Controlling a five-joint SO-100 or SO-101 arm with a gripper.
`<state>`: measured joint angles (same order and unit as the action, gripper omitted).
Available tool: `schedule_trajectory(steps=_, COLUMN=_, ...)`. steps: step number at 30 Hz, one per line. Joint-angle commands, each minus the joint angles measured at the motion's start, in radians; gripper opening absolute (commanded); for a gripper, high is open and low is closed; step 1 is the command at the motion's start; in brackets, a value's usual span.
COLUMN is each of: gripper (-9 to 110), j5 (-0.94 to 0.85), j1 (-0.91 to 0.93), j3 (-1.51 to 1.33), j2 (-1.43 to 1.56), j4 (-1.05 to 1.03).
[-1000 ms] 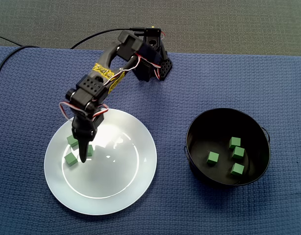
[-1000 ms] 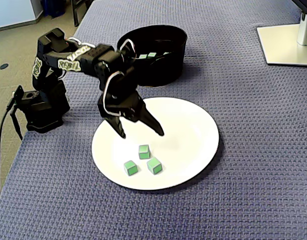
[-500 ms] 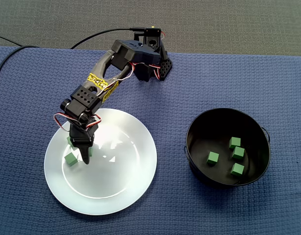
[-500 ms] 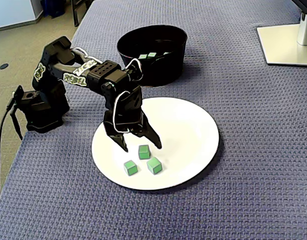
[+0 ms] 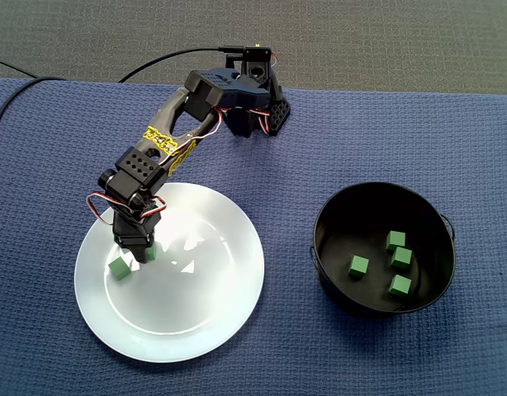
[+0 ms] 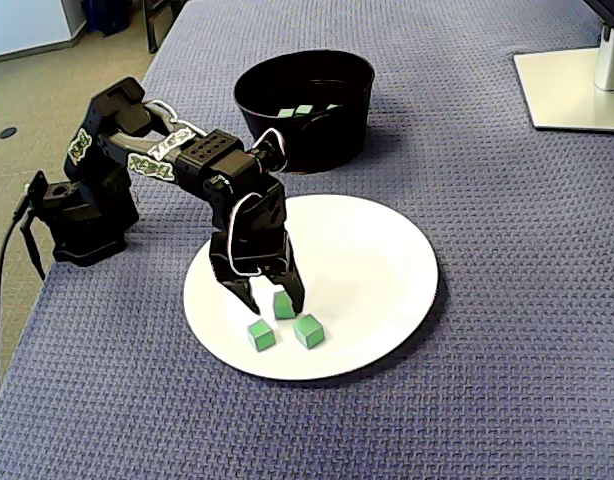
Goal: Pick up the items on the white plate and put them in the black container.
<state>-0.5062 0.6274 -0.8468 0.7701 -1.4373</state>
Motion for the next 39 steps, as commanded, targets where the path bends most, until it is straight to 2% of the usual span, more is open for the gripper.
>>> schedule_trajectory(steps=1, gripper=5, j5=0.005, j1=-0.012, j3=0.057, j2=0.012, j4=0.014)
schedule_trajectory(steps=3, gripper=0, j5=0.012, j1=-0.014, j3=0.060, j2=0.012, j4=0.014)
schedule_trajectory(steps=10, gripper=0, j5=0.038, j1=-0.015, j3=0.072, j2=0.103, j4=-0.017)
schedule_trajectory(steps=17, gripper=0, j5=0.183, j1=-0.006, j3=0.109, j2=0.643, j4=-0.132)
schedule_trajectory(steps=20, gripper=0, j5=0.247, j1=-0.060, j3=0.190, j2=0.854, j4=-0.135)
schedule_trajectory(steps=22, gripper=0, j5=0.252, j1=-0.164, j3=0.222, j2=0.979, j4=-0.120)
schedule_trajectory(steps=25, gripper=0, j5=0.270, j1=-0.437, j3=0.183, j2=1.129, j4=-0.101)
schedule_trajectory(steps=29, gripper=0, j5=0.296, j1=-0.845, j3=-0.041, j2=1.212, j4=-0.058)
schedule_trajectory(steps=32, gripper=0, j5=0.327, j1=-1.062, j3=-0.219, j2=1.212, j4=0.044)
schedule_trajectory(steps=35, gripper=0, j5=0.318, j1=-1.210, j3=-0.357, j2=1.144, j4=0.133)
schedule_trajectory(steps=39, gripper=0, j5=0.322, j1=-1.266, j3=-0.350, j2=0.917, j4=0.133)
